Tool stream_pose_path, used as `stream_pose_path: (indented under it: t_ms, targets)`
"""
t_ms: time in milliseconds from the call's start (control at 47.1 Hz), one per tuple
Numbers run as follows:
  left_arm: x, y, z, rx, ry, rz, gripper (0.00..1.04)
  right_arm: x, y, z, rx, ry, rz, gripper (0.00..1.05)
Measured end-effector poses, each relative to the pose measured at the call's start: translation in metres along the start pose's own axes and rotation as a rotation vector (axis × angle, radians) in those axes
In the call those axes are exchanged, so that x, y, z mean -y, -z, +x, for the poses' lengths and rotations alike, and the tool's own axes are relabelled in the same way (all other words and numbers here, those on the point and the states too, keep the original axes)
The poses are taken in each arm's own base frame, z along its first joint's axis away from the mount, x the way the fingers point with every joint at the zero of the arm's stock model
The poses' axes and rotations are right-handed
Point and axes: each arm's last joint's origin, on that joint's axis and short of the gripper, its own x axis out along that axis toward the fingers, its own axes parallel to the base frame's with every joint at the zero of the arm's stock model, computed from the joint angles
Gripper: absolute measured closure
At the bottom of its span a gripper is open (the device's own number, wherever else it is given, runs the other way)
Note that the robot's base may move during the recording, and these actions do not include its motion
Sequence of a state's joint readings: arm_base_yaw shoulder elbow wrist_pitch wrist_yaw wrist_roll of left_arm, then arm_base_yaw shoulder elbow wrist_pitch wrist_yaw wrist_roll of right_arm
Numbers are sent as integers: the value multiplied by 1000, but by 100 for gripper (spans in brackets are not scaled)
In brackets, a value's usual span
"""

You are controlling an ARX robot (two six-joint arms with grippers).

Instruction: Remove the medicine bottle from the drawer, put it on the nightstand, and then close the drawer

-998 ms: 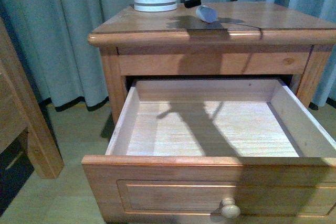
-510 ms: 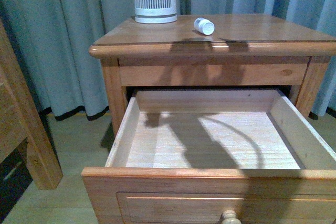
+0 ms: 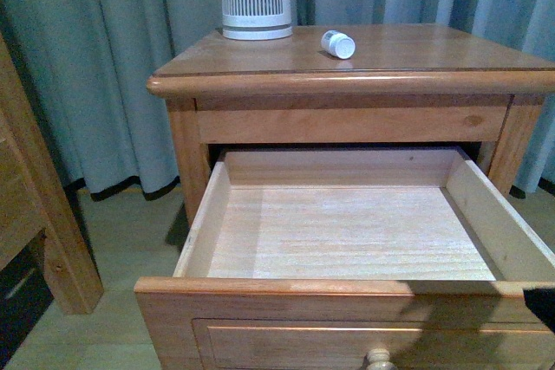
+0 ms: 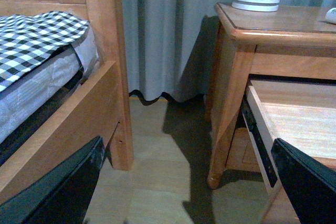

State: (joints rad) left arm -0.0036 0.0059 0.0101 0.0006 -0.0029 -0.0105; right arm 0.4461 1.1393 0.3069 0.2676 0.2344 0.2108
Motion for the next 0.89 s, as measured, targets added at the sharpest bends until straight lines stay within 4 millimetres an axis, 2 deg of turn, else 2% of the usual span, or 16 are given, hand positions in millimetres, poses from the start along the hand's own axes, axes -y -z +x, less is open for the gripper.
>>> stream_pose_path:
  t_ms: [64,191,361,467,595,892]
  targets:
    - [0,0,0,0,0,0,6,0,13,8,29,28,-40,101]
    - [0,0,0,0,0,0,6,-1,25,22,74,41,-74,101]
    - [0,0,0,0,0,0,6,-5,30,47,140,57,-140,101]
    - [0,0,0,0,0,0,6,-2,30,67,105,77,-162,101]
    - [0,0,0,0,0,0,6,7,18,91,37,96,-135,101]
    - [0,0,0,0,0,0,6,21,-18,126,0,121,-76,101]
